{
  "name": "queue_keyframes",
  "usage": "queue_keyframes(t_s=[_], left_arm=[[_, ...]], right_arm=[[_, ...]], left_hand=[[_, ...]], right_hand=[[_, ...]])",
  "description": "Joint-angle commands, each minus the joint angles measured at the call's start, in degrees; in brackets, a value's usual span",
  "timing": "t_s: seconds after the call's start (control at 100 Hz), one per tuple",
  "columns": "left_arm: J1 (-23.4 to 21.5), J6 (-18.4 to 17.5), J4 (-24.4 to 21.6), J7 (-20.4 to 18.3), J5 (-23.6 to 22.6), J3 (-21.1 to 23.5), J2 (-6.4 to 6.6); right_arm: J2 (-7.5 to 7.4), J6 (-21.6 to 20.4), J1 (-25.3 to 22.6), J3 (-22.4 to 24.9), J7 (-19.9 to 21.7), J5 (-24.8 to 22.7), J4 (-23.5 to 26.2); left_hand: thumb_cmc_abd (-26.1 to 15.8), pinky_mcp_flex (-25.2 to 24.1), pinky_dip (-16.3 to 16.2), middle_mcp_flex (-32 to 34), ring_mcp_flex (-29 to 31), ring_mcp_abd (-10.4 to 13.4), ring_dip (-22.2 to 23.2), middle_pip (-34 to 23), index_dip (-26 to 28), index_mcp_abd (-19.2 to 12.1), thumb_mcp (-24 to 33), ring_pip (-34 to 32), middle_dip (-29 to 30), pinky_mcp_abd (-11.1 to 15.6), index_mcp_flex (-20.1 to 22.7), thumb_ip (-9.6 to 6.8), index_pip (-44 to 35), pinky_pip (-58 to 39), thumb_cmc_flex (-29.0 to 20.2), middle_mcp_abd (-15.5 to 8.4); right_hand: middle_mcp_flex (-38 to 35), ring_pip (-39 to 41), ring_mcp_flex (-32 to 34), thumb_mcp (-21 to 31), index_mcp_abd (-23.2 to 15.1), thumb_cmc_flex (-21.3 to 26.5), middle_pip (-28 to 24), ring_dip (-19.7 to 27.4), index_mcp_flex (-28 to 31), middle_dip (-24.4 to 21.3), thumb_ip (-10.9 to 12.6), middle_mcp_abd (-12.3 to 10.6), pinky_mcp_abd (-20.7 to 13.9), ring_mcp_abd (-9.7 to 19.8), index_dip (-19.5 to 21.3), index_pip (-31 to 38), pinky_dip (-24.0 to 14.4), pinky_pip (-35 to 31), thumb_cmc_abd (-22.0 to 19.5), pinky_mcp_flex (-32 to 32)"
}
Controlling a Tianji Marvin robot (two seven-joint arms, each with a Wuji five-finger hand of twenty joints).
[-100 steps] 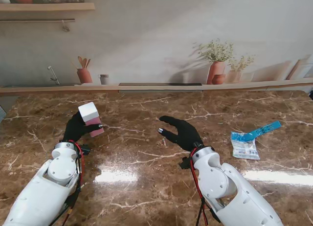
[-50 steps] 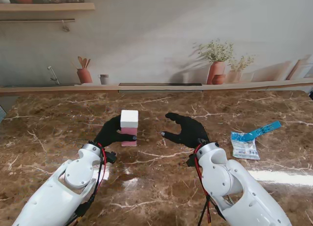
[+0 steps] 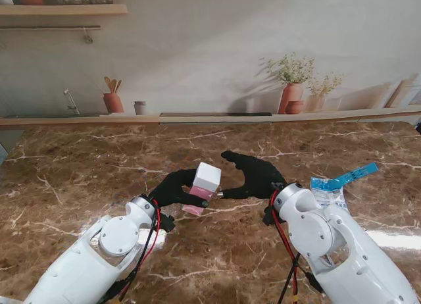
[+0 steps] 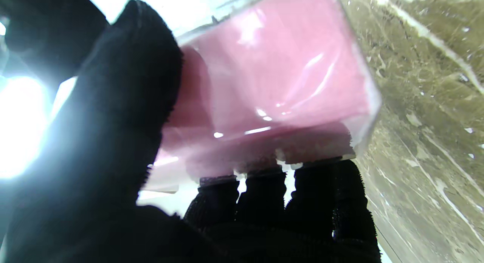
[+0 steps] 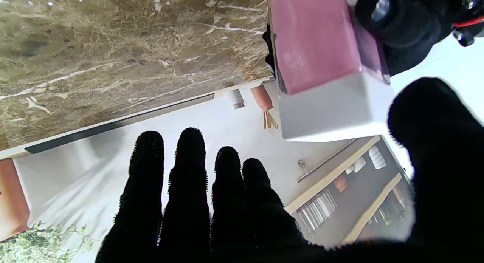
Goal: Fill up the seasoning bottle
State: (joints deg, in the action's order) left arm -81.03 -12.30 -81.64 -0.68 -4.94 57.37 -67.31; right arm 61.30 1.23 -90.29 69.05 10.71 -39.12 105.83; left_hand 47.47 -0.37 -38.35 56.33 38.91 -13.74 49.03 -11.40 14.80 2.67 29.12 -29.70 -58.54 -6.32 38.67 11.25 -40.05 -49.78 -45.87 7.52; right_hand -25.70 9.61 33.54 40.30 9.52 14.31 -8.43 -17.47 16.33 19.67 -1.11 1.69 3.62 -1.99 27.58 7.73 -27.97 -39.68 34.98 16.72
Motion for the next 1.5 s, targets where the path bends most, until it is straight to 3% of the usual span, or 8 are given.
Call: queue_keyframes(t_s=[0.0, 0.7, 0.83, 1.05, 1.12, 1.21, 1.36, 1.49], left_arm=[[0.3, 0.02, -1.1, -0.78, -1.5, -0.42, 0.41], [1.17, -0.94, -1.43, -1.73, -3.09, -2.18, 0.81], [1.27, -0.92, -1.32, -2.19, -2.5, -2.08, 0.84], [1.33, -0.72, -1.09, -2.36, -0.88, -1.97, 0.63], [1.34, -0.67, -1.05, -2.24, -0.84, -1.93, 0.58], [1.26, -0.54, -1.09, -1.99, -1.04, -1.81, 0.55], [1.2, -0.55, -1.13, -1.99, -1.55, -1.67, 0.65], [1.06, -0.99, -1.3, -1.88, -2.07, -1.68, 0.73]], right_arm=[[-0.23, 0.41, 0.48, 0.42, 1.77, 1.25, 0.86], [-0.38, -3.25, 5.82, -5.09, 1.36, -0.37, -3.16], [0.14, -11.7, 6.72, -5.03, -2.91, 0.8, -6.79], [0.66, -19.8, 7.3, -4.86, -7.25, 1.17, -9.88], [0.14, -20.68, 6.81, -4.07, -5.17, 1.24, -8.98], [-0.8, -20.8, 5.86, -2.78, 0.6, 3.5, -6.78], [-0.95, -19.46, 4.12, -1.35, 2.28, 5.96, -4.18], [-0.16, -10.55, 2.52, -1.36, -0.26, 4.47, -1.2]], left_hand=[[-22.65, -1.42, 0.71, 1.29, -1.98, -0.85, 1.63, -7.74, 1.97, -8.69, 6.1, -2.44, -5.0, 2.04, 11.93, -1.88, -8.39, 1.63, -10.21, -4.83], [-22.9, -2.04, 0.81, 1.05, -2.58, -1.87, 4.75, -9.77, 5.08, -8.41, 6.06, -4.73, -7.83, 0.99, 11.36, -1.62, -9.84, 3.36, -8.94, -4.38], [-22.98, -2.04, 0.75, 1.02, -2.56, -1.73, 4.89, -9.89, 5.46, -8.5, 6.29, -4.72, -7.8, 1.13, 11.22, -1.48, -10.01, 3.45, -8.81, -4.46], [-23.18, -2.26, 0.66, 0.88, -2.66, -1.75, 5.05, -10.15, 6.15, -8.37, 6.47, -4.6, -7.84, 1.11, 10.89, -1.3, -10.11, 3.73, -8.8, -4.42], [-23.22, -2.21, 0.59, 0.78, -2.62, -1.65, 5.08, -10.17, 6.33, -8.54, 6.41, -4.6, -7.85, 0.99, 10.84, -1.24, -10.12, 3.73, -8.7, -4.56], [-23.23, -2.15, 0.48, 0.78, -2.66, -1.64, 5.11, -10.23, 6.51, -8.6, 6.39, -4.54, -7.84, 0.95, 10.71, -1.22, -10.07, 3.68, -8.71, -4.59], [-23.25, -2.21, 0.31, 0.71, -2.68, -1.59, 5.14, -10.25, 6.77, -8.8, 6.37, -4.47, -7.81, 0.99, 10.65, -1.22, -10.01, 3.69, -8.69, -4.65], [-23.28, -2.18, 0.15, 0.71, -2.75, -1.45, 5.09, -10.24, 6.96, -8.87, 6.34, -4.28, -7.74, 1.04, 10.73, -1.22, -9.94, 3.74, -8.67, -4.73]], right_hand=[[1.26, 0.43, -0.86, 0.34, 1.13, -3.22, -1.24, -2.3, -2.5, 1.64, -2.47, 0.46, 0.41, -0.26, 1.95, 0.48, -2.58, -0.26, 1.09, 0.42], [-24.29, 34.92, 21.95, -6.61, -12.99, 14.36, -25.14, -24.18, 21.06, 23.77, -3.9, -9.26, 0.89, 8.21, 20.75, 19.87, -12.37, -26.03, 2.13, 15.44], [-31.03, 38.25, 24.86, 28.12, -20.58, 24.42, -22.9, -27.69, 24.95, 34.46, -14.25, -11.37, 0.56, 7.77, 19.72, 30.46, -10.72, -29.3, 13.16, 17.52], [-31.68, 30.72, 22.77, 40.57, -23.2, 37.09, -21.68, -29.43, 30.47, 28.95, -15.73, -14.02, 2.36, 7.76, 17.89, 26.33, 2.56, -30.76, 11.04, 14.01], [-18.92, 12.95, 5.67, 42.21, -22.48, 33.33, -11.72, -14.43, 23.77, 14.57, -5.18, -11.48, -1.07, 8.41, 5.03, 12.83, -5.98, -14.04, 5.6, 5.28], [0.37, 3.1, -12.49, 43.72, -20.45, 29.96, -1.82, -3.25, 9.0, 4.78, -4.89, -5.44, -2.34, 5.47, -2.53, -1.93, -5.35, -3.07, 11.87, -4.43], [13.63, -2.49, -23.11, 26.3, -12.8, 9.29, 3.08, 2.15, -4.14, -2.4, -8.03, 0.51, -0.66, 1.08, -2.18, -8.18, -5.17, 4.77, 15.52, -10.96], [10.04, -0.02, -15.22, 2.07, 1.17, -2.42, 0.28, -0.81, -6.38, -0.72, -5.81, 2.62, -0.11, -1.49, 6.14, -4.17, -9.34, 2.37, -5.27, -7.65]])
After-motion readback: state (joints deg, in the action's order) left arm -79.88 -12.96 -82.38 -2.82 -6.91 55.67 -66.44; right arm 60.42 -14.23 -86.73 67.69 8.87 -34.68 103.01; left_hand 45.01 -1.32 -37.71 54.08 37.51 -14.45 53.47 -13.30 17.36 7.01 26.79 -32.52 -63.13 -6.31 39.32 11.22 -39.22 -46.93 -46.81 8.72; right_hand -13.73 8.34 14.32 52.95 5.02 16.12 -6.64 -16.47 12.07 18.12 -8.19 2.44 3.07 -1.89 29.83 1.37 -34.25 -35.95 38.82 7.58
